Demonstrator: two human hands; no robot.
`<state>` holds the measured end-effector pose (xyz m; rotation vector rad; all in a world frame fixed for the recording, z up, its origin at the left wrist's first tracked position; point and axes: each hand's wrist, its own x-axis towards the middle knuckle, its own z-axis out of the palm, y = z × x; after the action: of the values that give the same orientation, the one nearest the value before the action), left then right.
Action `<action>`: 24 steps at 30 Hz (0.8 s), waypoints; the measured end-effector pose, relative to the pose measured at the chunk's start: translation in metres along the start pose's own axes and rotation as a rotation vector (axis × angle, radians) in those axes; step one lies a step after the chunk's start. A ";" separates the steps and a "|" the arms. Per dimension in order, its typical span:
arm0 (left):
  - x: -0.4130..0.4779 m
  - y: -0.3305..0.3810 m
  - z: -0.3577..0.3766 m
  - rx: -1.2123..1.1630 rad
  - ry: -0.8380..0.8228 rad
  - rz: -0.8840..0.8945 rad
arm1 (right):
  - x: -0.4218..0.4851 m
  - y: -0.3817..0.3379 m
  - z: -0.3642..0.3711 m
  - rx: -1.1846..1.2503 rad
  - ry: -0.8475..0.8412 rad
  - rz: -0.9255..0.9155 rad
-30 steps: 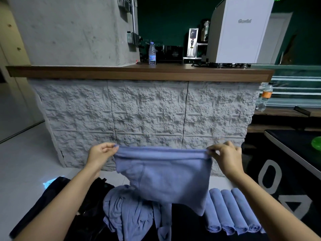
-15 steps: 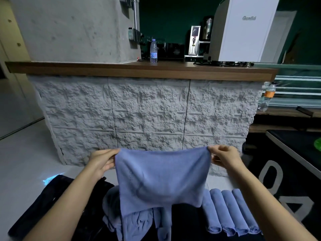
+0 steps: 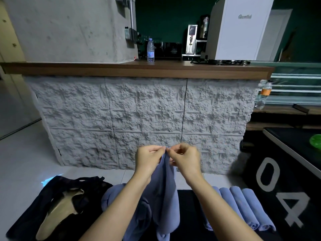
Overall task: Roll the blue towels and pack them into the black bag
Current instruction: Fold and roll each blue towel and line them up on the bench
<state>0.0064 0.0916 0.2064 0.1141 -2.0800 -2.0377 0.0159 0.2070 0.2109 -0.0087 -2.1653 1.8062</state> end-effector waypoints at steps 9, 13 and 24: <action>0.000 0.009 -0.016 0.003 -0.233 0.103 | 0.010 0.002 -0.040 -0.058 -0.192 -0.252; 0.005 0.015 -0.017 0.065 -0.318 0.136 | 0.013 0.007 -0.047 -0.142 -0.448 -0.302; 0.027 0.014 -0.040 0.165 -0.238 0.106 | 0.009 0.018 -0.073 -0.352 -0.801 -0.222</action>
<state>-0.0102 0.0469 0.2235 -0.2176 -2.3386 -1.8961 0.0214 0.2823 0.2067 0.9820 -2.8261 1.4065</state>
